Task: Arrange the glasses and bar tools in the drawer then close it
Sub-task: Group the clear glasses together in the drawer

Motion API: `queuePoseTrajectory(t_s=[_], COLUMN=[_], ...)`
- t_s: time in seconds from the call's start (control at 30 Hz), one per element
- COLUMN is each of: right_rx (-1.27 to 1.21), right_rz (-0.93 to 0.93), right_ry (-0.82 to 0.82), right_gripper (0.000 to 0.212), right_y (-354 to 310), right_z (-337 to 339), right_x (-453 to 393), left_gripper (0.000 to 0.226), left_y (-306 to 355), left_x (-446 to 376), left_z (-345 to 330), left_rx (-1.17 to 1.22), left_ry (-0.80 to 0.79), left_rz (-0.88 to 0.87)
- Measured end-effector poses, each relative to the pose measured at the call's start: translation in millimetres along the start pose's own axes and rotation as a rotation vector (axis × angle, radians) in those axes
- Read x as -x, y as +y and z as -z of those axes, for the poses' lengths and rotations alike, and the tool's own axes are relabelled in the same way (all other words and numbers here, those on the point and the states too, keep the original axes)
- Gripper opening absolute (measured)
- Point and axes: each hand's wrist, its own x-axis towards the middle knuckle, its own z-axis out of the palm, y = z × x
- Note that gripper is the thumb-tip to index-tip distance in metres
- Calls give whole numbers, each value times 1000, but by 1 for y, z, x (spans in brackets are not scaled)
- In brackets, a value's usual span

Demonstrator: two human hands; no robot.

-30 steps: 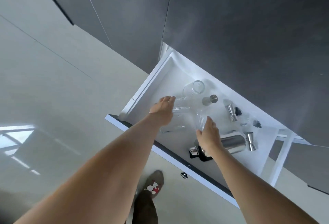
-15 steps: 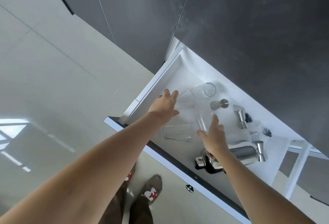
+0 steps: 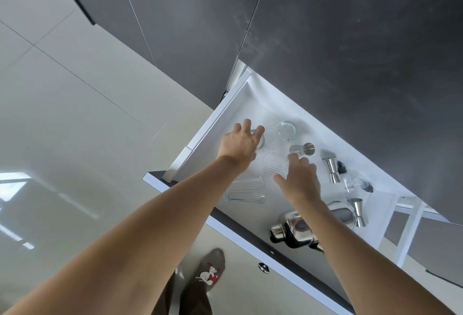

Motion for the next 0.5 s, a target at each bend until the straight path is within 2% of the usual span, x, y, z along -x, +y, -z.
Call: queuePoseTrajectory(t_s=[0.1, 0.2, 0.23, 0.37, 0.43, 0.5], right_rx=[-6, -45, -64, -153, -224, -288], right_rz=[22, 62, 78, 103, 104, 108], right_ry=[26, 49, 54, 46, 30, 25], right_gripper=[54, 53, 53, 53, 53, 50], right_y=[-2, -3, -3, -2, 1, 3], right_z=[-1, -1, -1, -3, -5, -6], right_x=[0, 2, 2, 3, 4, 5], left_gripper=[65, 82, 87, 103, 93, 76], left_y=[-2, -7, -8, -13, -14, -14], left_x=[4, 20, 27, 56, 61, 60], left_z=[-5, -8, -11, -36, -46, -50], left_rx=[155, 476, 524, 275, 165, 97], left_ry=[32, 61, 17, -448, -528, -498], left_rz=[-3, 179, 239, 232, 174, 131])
